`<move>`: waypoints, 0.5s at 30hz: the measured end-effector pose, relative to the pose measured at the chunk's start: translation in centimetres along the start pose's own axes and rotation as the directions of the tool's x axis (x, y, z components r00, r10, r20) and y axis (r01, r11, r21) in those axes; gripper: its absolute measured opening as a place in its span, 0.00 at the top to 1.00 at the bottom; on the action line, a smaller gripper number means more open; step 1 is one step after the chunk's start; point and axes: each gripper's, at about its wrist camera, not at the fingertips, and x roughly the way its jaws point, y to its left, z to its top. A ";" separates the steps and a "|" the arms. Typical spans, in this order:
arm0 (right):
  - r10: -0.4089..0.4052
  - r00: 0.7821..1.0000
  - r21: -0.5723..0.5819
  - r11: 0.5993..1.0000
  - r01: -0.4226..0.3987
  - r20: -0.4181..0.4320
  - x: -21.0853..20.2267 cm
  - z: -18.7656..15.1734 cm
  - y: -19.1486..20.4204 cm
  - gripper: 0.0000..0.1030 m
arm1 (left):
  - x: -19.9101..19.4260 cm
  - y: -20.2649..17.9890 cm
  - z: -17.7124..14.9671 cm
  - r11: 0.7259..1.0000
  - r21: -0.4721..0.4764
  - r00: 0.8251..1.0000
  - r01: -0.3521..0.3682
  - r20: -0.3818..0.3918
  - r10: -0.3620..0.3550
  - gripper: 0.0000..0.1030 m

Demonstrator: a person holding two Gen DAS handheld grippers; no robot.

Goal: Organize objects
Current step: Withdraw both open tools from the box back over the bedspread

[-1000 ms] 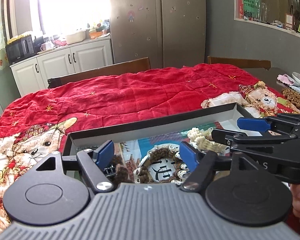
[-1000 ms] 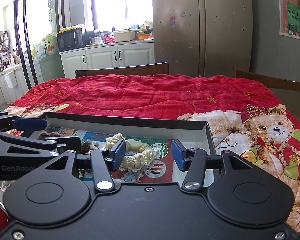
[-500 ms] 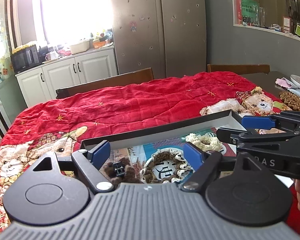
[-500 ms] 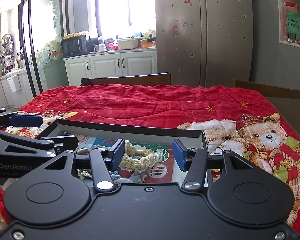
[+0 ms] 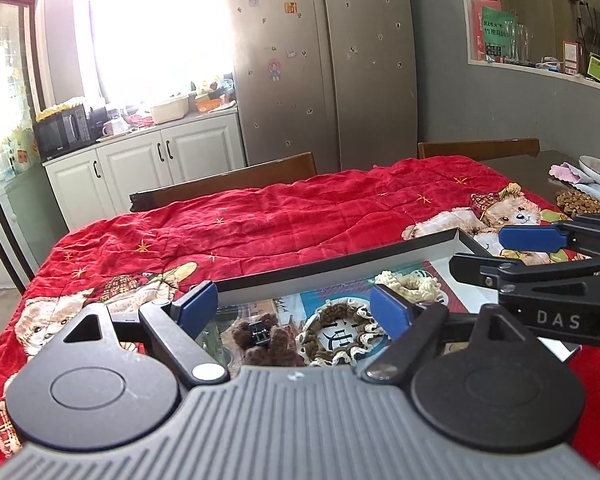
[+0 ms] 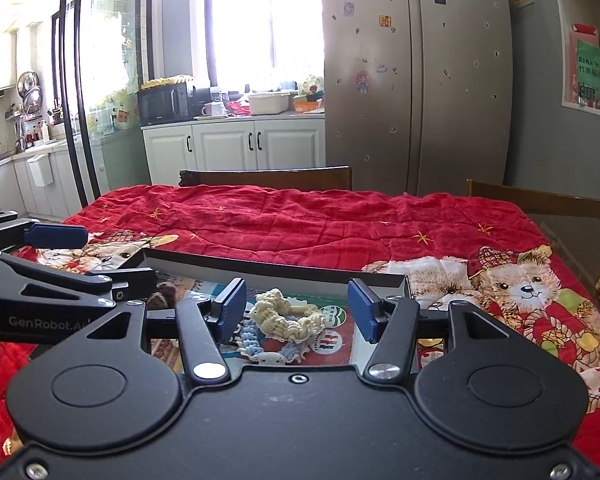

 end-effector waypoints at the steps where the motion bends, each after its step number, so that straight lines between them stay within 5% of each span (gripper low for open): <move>1: 0.001 1.000 -0.002 1.000 -0.001 0.003 -0.3 0.0 0.0 0.47 | -0.2 0.0 0.0 1.000 0.002 1.000 -0.001 0.002 0.001 0.13; 15: 0.027 0.999 -0.027 0.999 -0.026 0.029 -3.9 -0.2 0.9 0.45 | -2.6 0.3 -0.2 1.000 0.007 1.000 -0.015 0.026 0.014 0.12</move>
